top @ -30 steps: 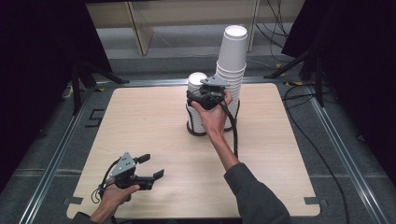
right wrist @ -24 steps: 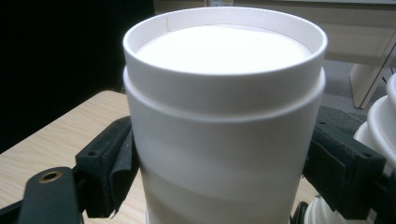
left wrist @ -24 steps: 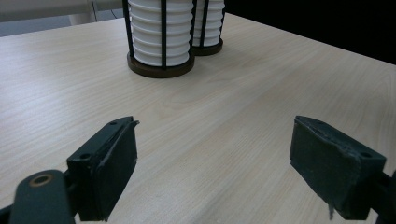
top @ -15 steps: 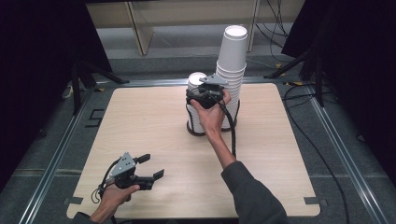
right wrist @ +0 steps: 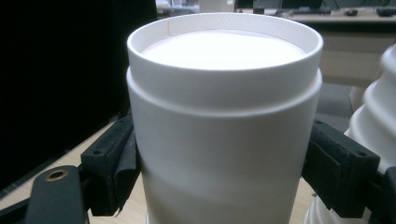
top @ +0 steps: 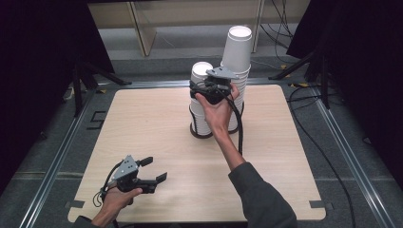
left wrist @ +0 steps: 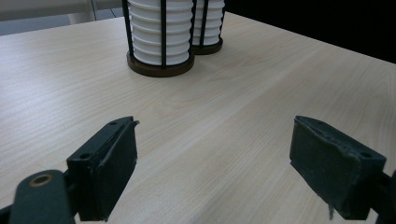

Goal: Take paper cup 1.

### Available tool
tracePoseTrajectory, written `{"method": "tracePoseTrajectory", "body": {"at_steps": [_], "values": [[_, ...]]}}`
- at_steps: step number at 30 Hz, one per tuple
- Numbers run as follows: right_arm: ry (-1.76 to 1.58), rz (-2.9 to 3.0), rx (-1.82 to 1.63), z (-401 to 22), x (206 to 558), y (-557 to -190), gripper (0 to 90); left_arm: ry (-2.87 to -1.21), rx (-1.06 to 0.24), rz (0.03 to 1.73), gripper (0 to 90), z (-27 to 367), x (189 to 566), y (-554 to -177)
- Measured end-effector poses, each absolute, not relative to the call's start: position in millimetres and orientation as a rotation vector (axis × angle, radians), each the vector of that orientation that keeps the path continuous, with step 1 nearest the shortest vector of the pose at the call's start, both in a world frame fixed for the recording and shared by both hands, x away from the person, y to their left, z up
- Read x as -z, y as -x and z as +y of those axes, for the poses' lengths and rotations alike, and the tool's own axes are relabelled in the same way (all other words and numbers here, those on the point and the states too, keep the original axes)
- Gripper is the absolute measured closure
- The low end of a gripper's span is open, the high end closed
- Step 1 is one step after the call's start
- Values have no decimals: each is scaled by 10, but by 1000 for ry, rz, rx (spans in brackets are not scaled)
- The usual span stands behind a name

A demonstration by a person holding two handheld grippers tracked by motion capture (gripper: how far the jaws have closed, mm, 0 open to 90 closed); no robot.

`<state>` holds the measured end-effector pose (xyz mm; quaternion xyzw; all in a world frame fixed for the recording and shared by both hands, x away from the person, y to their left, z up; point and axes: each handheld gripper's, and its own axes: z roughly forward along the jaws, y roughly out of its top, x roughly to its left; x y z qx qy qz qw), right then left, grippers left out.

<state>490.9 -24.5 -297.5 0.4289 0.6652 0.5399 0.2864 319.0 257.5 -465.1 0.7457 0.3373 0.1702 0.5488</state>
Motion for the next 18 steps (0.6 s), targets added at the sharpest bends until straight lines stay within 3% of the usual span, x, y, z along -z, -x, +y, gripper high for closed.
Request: {"method": "tracePoseTrajectory", "body": {"at_steps": [12, 18], "values": [[-1000, 1729, -1525, -343, 2419, -4602, 196, -1776, -403, 796, 147, 2576, 4652, -3189], [-957, 1774, -1566, -418, 2424, -4440, 196, -1781, -408, 808, 146, 2583, 4646, -3187]]}}
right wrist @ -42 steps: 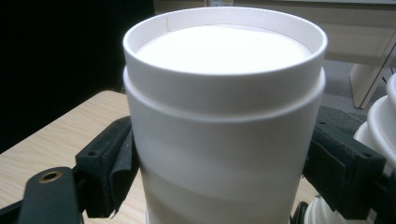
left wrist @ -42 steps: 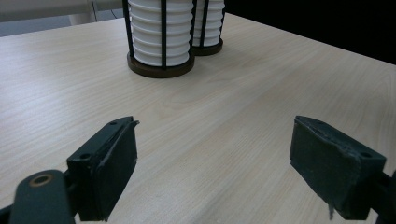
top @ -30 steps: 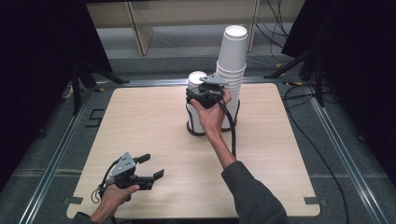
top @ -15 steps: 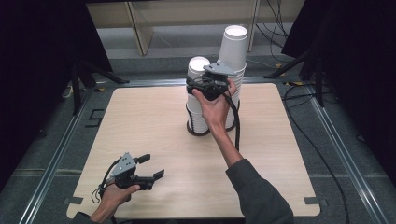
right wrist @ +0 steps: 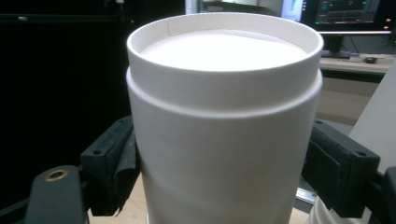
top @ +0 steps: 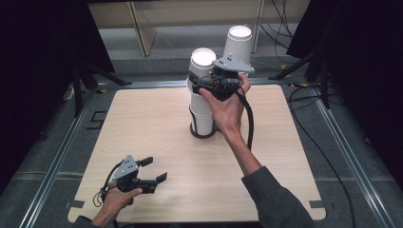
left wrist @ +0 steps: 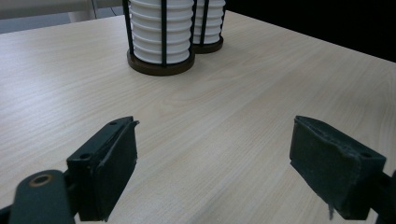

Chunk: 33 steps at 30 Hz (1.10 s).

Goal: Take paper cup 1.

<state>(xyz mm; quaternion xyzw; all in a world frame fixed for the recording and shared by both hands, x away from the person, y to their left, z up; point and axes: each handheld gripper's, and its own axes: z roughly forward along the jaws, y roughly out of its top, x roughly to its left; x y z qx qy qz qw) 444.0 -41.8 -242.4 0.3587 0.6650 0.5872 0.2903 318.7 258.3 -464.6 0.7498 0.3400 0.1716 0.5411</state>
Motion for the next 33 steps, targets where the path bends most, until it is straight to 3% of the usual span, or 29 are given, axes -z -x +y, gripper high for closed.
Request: {"method": "tracePoseTrajectory", "body": {"at_steps": [14, 33], "values": [[-865, 1963, -1626, -571, 2999, -3988, 196, -1770, -402, 805, 147, 2575, 4661, -3199], [-862, 2137, -1699, -620, 3711, -3900, 195, -1779, -410, 796, 146, 2562, 4658, -3191]]}}
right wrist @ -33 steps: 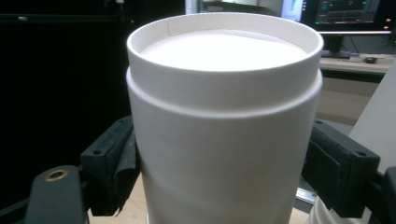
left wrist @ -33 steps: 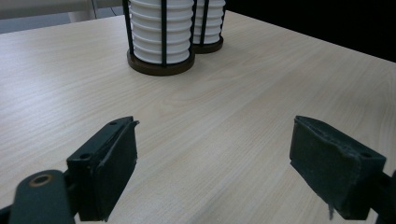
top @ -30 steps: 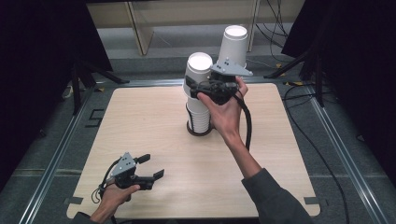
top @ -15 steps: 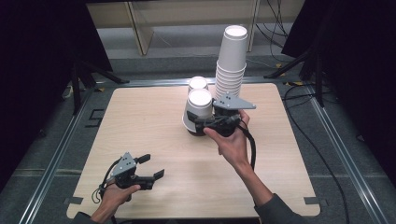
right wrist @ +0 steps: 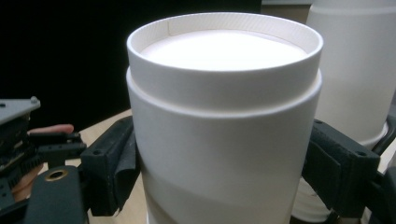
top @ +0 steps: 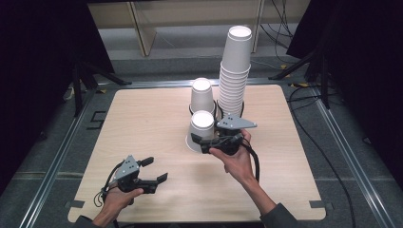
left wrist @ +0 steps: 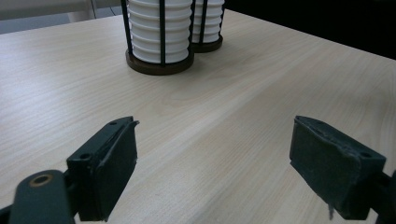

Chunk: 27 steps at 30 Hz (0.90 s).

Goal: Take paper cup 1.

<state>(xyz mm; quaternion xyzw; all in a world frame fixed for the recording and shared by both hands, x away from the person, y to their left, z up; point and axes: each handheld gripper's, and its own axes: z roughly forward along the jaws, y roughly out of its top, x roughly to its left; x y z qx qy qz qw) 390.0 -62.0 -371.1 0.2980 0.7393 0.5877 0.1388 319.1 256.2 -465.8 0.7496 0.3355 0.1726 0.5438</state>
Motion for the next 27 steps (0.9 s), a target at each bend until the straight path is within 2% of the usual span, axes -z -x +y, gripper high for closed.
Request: {"method": "tracePoseTrajectory", "body": {"at_steps": [11, 27], "values": [[-874, 2207, -1707, -622, 3971, -3878, 195, -1779, -413, 798, 146, 2563, 4652, -3189], [-857, 2264, -1713, -595, 4089, -3795, 195, -1784, -413, 807, 147, 2570, 4643, -3182]]}}
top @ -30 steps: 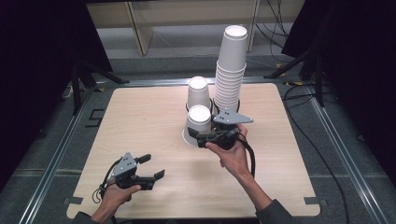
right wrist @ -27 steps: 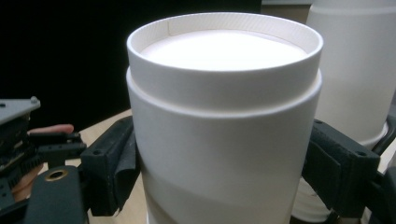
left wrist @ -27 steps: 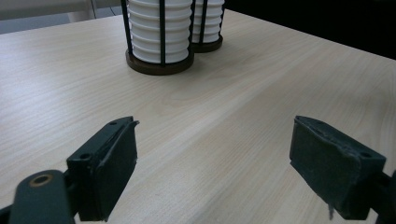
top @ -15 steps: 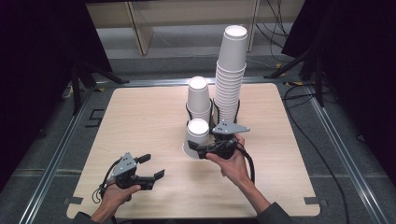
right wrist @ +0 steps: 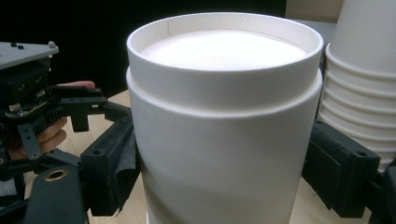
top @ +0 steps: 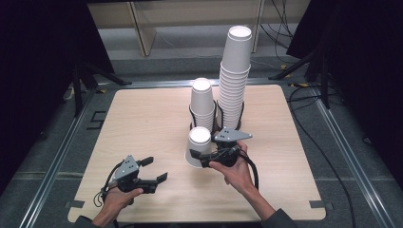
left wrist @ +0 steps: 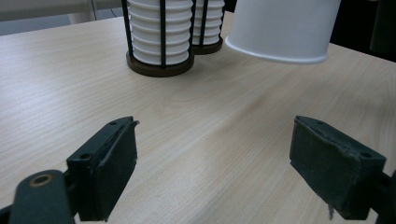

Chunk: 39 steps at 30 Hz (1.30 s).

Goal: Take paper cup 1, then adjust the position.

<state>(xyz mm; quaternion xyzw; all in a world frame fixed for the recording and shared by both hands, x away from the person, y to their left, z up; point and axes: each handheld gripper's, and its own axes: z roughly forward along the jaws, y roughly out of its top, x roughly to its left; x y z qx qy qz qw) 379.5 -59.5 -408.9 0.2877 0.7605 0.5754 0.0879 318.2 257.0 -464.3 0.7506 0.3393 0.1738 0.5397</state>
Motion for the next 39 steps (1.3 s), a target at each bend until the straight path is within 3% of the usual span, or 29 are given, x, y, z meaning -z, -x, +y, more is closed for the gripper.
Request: {"method": "tracePoseTrajectory", "body": {"at_steps": [25, 39], "values": [[-858, 2306, -1739, -631, 4182, -3643, 195, -1782, -397, 782, 147, 2545, 4641, -3171], [-810, 2330, -1789, -447, 4193, -3573, 195, -1774, -308, 664, 147, 2395, 4627, -3146]]}}
